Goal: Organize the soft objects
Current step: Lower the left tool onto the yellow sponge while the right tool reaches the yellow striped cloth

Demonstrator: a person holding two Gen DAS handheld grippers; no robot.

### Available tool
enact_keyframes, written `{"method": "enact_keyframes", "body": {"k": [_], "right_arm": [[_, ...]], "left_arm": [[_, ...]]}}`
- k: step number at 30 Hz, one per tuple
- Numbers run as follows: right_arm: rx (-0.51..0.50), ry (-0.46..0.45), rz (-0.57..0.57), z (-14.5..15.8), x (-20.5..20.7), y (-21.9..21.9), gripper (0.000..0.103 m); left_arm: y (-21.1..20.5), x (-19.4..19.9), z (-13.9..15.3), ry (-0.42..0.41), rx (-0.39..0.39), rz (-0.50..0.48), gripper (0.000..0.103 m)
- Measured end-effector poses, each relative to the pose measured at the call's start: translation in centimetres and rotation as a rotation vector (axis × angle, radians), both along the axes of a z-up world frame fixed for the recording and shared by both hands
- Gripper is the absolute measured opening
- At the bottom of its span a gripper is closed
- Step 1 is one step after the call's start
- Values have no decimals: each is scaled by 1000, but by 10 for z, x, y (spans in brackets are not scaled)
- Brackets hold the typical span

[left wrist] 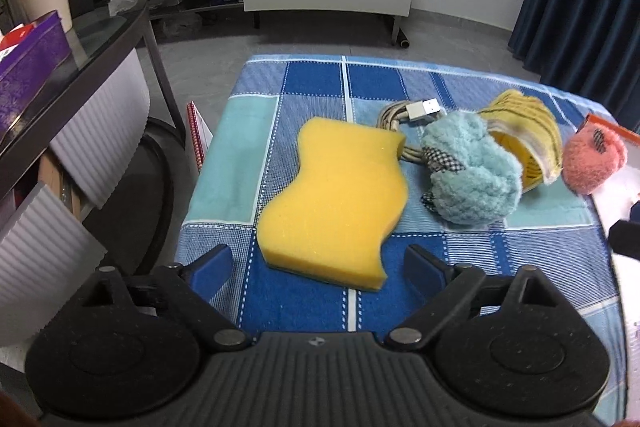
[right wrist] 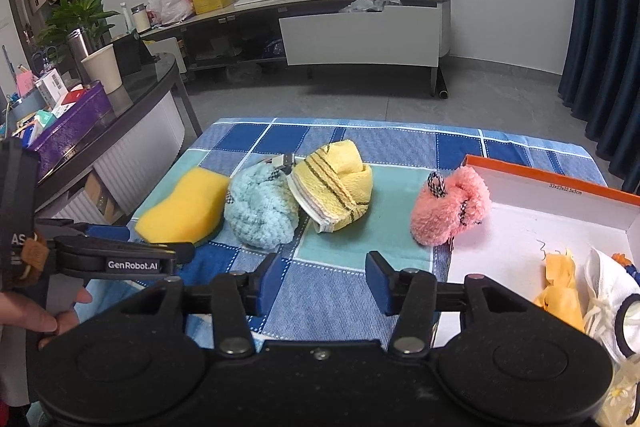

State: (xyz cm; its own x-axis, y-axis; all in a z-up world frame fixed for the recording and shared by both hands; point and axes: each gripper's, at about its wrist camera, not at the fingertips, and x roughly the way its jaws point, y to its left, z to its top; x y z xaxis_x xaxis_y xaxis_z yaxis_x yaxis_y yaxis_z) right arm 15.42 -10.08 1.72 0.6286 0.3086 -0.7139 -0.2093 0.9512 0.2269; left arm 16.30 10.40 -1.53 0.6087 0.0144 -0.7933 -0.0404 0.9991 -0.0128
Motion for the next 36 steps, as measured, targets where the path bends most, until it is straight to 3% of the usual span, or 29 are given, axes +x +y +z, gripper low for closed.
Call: {"method": "enact_keyframes", "body": {"k": [7,11,15,20,21,24,25,28,36], "right_arm": [[9,-12,-7,-8,23,-3,73],[18,-12,4,-13,41,0,75],[23,-14,15,-18,59,8,78],[-4,-9,32,-27,79,22,78],[-1,-8,37,-30,82,24,74],[9,5,37,-34,86,24,27],[10,0,31,-33,83,23,18],[15,-20,20,-29,71,18,12],[14,-123,-1,10,20,3,9]], "left_arm": [[2,8,-10,-29,14,-42,92],[3,7,-7,-71,21,-34,76],[9,2,-3,-80,-38,7,75],[0,-5,7,-101,-28,24,75],[-2,-7,9,-101,-32,32,75],[-7,-15,15,-116,-36,48,75],[-8,-17,17,-117,-39,50,75],[-12,-22,23,-111,-44,60,75],[-20,-43,46,-139,-56,73,75]]}}
